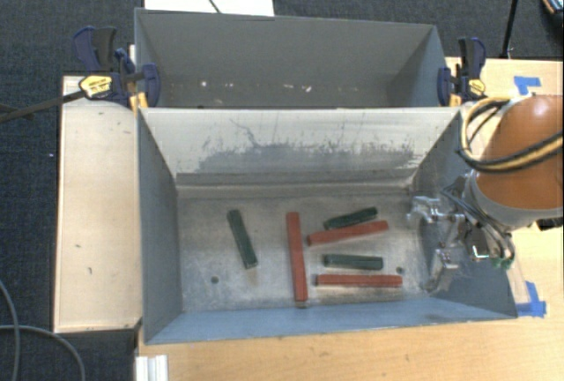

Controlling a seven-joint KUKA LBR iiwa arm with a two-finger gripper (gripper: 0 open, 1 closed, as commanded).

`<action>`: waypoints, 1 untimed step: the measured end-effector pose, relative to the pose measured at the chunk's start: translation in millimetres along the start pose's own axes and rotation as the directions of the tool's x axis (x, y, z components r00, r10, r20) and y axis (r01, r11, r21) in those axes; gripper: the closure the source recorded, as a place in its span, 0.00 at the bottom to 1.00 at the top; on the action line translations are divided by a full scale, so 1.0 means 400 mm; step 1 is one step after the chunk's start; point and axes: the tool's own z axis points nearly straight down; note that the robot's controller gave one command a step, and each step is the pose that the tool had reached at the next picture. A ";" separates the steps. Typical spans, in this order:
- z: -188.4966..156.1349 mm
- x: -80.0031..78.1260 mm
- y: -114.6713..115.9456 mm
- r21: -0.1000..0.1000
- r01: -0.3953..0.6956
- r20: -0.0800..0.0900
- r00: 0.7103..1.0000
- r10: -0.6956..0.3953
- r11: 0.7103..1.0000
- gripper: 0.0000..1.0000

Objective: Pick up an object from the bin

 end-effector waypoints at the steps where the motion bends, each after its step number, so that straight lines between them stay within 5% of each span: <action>1: 0.256 -0.127 0.140 -0.002 -0.096 0.006 0.995 0.096 0.995 0.00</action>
Offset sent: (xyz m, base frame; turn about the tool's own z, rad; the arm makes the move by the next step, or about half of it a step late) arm 0.0492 0.0532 -0.1005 0.0995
